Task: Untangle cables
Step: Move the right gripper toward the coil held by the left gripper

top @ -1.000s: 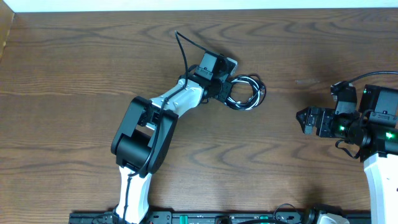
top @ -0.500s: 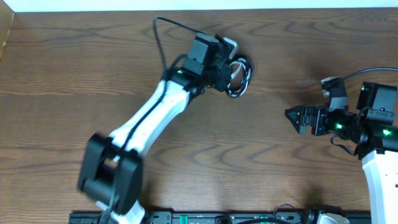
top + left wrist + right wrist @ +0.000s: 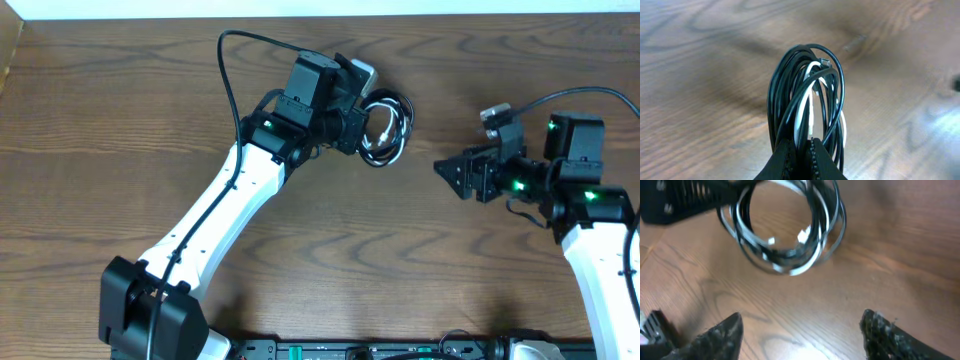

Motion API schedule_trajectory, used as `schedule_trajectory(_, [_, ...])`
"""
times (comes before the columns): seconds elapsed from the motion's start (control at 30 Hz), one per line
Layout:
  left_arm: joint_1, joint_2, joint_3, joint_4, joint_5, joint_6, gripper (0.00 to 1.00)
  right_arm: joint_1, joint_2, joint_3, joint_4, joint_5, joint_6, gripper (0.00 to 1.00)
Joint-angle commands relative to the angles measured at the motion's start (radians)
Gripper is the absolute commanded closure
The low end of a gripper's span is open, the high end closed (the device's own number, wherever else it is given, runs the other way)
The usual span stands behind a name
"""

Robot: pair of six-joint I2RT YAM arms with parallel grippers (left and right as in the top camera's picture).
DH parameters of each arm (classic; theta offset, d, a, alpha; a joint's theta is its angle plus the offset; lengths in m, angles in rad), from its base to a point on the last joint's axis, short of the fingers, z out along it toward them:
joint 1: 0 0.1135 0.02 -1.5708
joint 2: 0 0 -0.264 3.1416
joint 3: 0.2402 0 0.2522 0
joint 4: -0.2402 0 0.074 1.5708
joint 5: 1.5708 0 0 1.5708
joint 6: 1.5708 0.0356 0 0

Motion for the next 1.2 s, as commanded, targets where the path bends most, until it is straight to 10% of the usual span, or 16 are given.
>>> schedule_trajectory(0.0, [-0.023,-0.055,0.019,-0.003,0.088,-0.005,0.92,0.024,0.035,-0.005,0.034,0.004,0.013,0.33])
schedule_trajectory(0.23, [-0.087,-0.101,0.019,-0.014,0.088,-0.005,0.92,0.033,0.095,-0.005,0.128,0.039,0.013,0.33])
schedule_trajectory(0.7, [-0.105,-0.155,0.019,-0.057,0.089,-0.006,0.92,0.033,0.097,-0.005,0.154,0.082,0.012,0.64])
schedule_trajectory(1.17, [-0.149,-0.163,0.019,-0.071,0.11,-0.005,0.92,0.033,0.097,-0.005,0.212,0.164,0.047,0.48])
